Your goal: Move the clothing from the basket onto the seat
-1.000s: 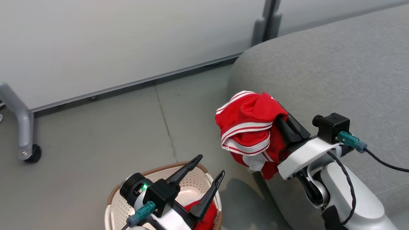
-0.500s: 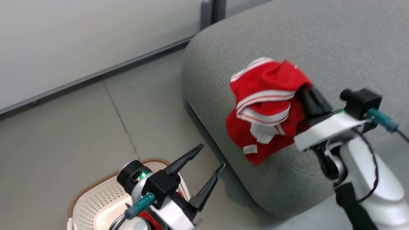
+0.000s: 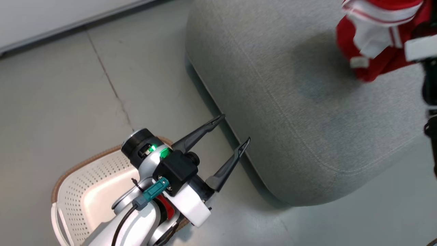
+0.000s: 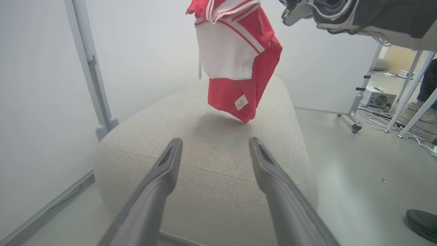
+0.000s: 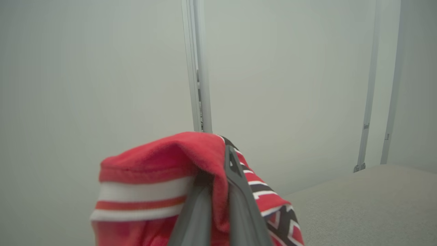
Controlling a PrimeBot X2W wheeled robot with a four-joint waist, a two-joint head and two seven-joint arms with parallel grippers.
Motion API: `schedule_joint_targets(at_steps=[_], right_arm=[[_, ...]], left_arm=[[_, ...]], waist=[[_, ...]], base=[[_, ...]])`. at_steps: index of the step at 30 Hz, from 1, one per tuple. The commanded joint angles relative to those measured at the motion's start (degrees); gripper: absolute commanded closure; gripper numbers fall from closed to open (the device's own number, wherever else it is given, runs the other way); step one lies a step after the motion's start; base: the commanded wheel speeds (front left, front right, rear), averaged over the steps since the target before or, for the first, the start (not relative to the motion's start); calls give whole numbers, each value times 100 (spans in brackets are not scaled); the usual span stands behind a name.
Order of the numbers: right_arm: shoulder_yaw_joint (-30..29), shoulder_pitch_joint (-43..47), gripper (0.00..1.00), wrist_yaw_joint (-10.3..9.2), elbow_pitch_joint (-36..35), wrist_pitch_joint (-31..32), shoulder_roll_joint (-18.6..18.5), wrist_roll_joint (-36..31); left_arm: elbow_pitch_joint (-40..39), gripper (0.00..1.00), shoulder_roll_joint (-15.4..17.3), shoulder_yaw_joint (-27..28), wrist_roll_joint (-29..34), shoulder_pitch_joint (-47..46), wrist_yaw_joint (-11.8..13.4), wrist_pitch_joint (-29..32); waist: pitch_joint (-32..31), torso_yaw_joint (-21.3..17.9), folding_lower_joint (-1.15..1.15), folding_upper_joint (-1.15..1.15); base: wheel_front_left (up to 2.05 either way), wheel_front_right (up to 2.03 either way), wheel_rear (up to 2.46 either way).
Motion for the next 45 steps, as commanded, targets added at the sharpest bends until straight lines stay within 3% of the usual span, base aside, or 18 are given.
schedule_joint_targets(at_steps=[1, 8, 17, 18, 19, 28, 37, 45], right_arm=[[-57, -93, 100, 12, 26, -52, -41, 38], [-475, -197, 100, 12, 453, -49, -212, -48], [-1573, 141, 98, 12, 1776, -50, -146, -605], [-1654, 138, 64, 12, 1887, -49, -116, -657], [-1743, 118, 0, 12, 2037, -39, -97, -746], [-1768, 252, 0, 11, 2208, -37, 40, -1075], [-1279, 997, 0, 11, 2383, -38, 188, -1143], [-1125, 1810, 0, 11, 1815, -38, 161, -1090]], left_arm=[[-34, 0, 42, 25, 36, -110, -23, 9], [-171, 0, 94, -56, 131, -489, -58, 104], [-214, 0, 152, -127, 208, -747, -92, 108], [-196, 0, 164, -124, 209, -751, -88, 100], [-175, 0, 168, -123, 201, -765, -77, 73], [39, 0, 122, -144, 97, -696, -20, -96], [484, 0, -19, -116, -110, -388, 114, -383], [835, 0, -135, 106, -438, 12, 364, -689]], waist=[[297, 164, 0, 0], [944, 477, 0, 0], [1473, 854, 0, 0], [1498, 870, 0, 0], [1535, 898, 0, 0], [1250, 912, 0, 0], [445, 1057, 0, 0], [-218, 1314, 0, 0]], base=[[0, 0, 0], [0, 0, 0], [0, 0, 0], [0, 0, 0], [0, 0, 0], [0, 0, 0], [0, 0, 0], [0, 0, 0]])
